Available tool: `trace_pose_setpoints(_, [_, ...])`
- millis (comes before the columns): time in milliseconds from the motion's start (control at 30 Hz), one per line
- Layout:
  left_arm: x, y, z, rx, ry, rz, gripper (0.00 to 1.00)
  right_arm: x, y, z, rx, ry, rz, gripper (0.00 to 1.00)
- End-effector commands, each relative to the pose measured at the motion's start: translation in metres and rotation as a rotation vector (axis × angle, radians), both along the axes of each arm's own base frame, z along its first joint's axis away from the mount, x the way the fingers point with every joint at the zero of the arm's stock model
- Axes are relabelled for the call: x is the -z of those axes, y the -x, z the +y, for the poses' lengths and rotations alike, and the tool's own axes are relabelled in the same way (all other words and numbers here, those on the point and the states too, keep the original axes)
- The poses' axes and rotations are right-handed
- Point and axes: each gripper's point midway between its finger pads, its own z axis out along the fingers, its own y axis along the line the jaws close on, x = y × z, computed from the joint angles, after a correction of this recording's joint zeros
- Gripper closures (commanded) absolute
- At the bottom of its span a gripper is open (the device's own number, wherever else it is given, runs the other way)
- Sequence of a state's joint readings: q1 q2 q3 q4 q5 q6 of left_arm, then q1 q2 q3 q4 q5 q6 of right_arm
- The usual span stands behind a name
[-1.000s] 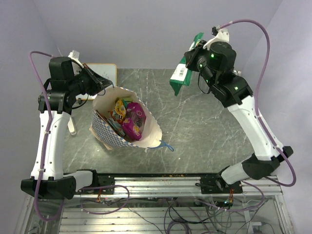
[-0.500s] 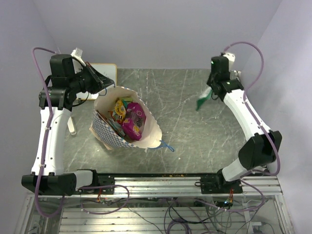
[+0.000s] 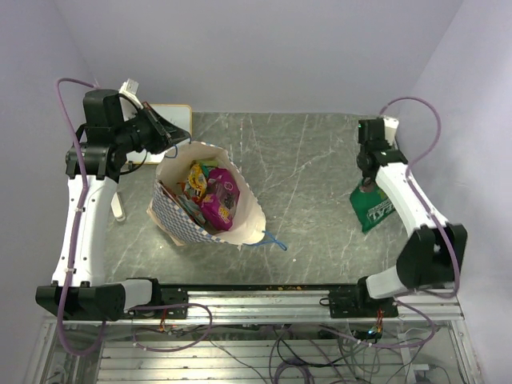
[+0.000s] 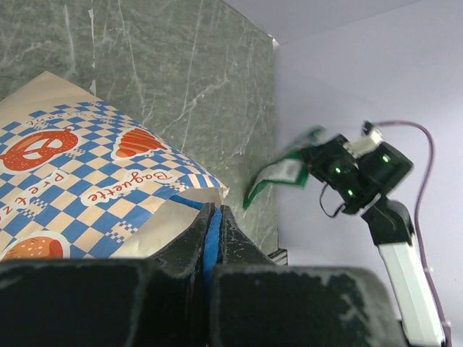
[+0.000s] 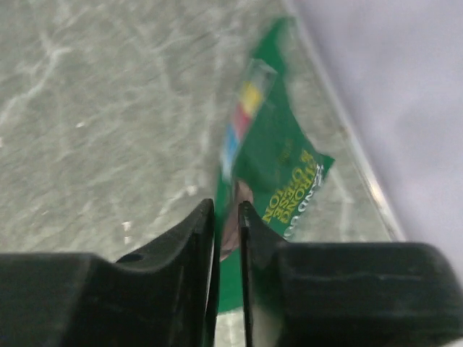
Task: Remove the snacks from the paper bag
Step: Place the snack at the center of the board, then take out the snack from the paper bag.
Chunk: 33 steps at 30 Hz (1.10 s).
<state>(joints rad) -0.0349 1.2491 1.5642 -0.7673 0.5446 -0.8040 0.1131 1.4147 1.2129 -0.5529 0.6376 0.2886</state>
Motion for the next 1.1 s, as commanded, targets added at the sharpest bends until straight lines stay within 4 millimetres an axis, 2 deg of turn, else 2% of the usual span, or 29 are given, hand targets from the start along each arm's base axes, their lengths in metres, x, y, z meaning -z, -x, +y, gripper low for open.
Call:
trace_pose_setpoints(0, [-0.023, 0.009, -0.003, 0.031, 0.022, -0.076, 0.93, 0.039, -0.045, 0.063, -0.164, -0.205, 0.075, 0.71])
trace_pose_setpoints(33, [-0.023, 0.009, -0.004, 0.030, 0.025, -0.074, 0.93, 0.050, -0.059, 0.085, -0.219, -0.252, 0.097, 0.66])
trace_pose_setpoints(100, [-0.023, 0.009, -0.004, 0.026, 0.034, -0.073, 0.93, 0.049, -0.083, 0.127, -0.314, -0.364, 0.092, 0.53])
trace_pose_setpoints(200, [-0.026, 0.008, -0.004, 0.020, 0.042, -0.078, 0.93, 0.047, -0.101, 0.177, -0.407, -0.573, 0.094, 0.40])
trace_pose_setpoints(267, [-0.027, 0.008, -0.004, 0.018, 0.047, -0.078, 0.93, 0.042, -0.102, 0.196, -0.454, -0.667, 0.089, 0.38])
trace_pose_setpoints(333, [-0.027, 0.009, -0.005, 0.017, 0.051, -0.081, 0.93, 0.036, -0.098, 0.203, -0.500, -0.692, 0.079, 0.37])
trace_pose_setpoints(467, [-0.025, 0.014, -0.006, 0.018, 0.072, -0.087, 0.93, 0.024, -0.074, 0.202, -0.567, -0.681, 0.069, 0.36])
trace_pose_setpoints(633, [-0.023, 0.015, -0.008, 0.020, 0.087, -0.095, 0.93, 0.023, -0.024, 0.213, -0.630, -0.762, 0.102, 0.37])
trace_pose_setpoints(733, [-0.024, 0.014, -0.010, 0.029, 0.108, -0.103, 0.93, 0.015, -0.002, 0.220, -0.662, -0.771, 0.096, 0.37])
trace_pose_setpoints(900, [-0.024, 0.014, -0.015, 0.050, 0.137, -0.099, 0.93, -0.027, 0.027, 0.251, -0.802, -0.797, 0.049, 0.37])
trace_pose_setpoints(1067, [-0.023, 0.022, -0.021, 0.066, 0.147, -0.089, 0.93, -0.085, 0.050, 0.282, -0.982, -0.769, -0.059, 0.38])
